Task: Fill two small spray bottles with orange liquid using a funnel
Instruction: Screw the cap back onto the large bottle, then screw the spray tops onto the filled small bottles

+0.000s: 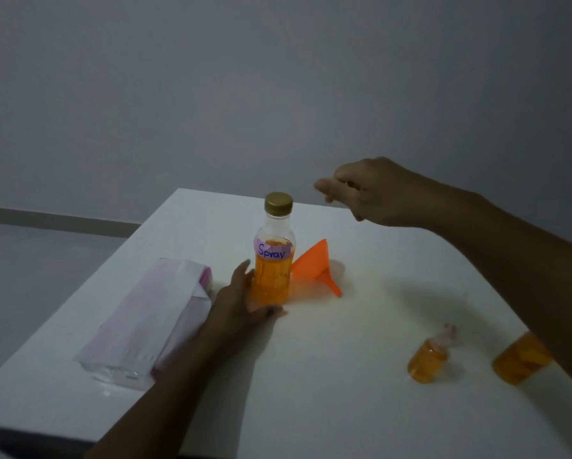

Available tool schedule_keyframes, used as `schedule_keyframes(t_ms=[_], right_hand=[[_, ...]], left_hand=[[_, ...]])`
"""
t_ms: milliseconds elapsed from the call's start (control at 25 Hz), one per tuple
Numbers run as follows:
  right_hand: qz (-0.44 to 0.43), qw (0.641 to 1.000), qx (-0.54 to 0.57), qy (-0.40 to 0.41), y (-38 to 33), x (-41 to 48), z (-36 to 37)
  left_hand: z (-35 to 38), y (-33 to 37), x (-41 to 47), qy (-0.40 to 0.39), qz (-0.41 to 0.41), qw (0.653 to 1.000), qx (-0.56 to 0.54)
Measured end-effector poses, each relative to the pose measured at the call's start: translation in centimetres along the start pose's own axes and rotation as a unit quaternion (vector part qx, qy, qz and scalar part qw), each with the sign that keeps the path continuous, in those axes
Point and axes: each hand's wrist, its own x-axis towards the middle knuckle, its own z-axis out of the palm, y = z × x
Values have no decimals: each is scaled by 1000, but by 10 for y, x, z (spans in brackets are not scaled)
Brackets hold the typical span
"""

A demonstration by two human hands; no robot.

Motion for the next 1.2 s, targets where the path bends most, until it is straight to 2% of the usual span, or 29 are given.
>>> schedule_keyframes(t_ms=[80,160,200,280,360,440,560,680,760,840,1040,1200], right_hand=[[30,999,40,14,20,-36,-7],[62,996,60,12,38,-76,-6],[85,994,73,12,45,-95,-2],[129,986,102,22,59,-131,9],[169,976,133,33,71,-164,24],[213,963,161,35,80,-190,43],[305,935,179,2,96,-212,74],[377,918,111,-57,107,-212,108],[373,925,77,19,110,-208,125],[379,916,85,99,111,-202,136],[347,916,105,171,120,-187,147],[285,905,200,243,114,-196,127]], left_hand=[[0,9,-14,2,-28,999,35],[6,24,-45,94,-45,995,-5],[10,29,-61,138,-31,990,-19],[21,44,-83,167,12,985,-35],[35,62,-92,143,61,987,-35],[55,82,-97,84,96,991,-43],[90,114,-101,3,135,989,-60],[121,137,-100,-16,132,988,-73],[138,144,-99,-6,122,990,-70],[149,149,-94,4,111,992,-65],[154,162,-81,20,153,981,-120],[142,162,-76,32,163,970,-177]])
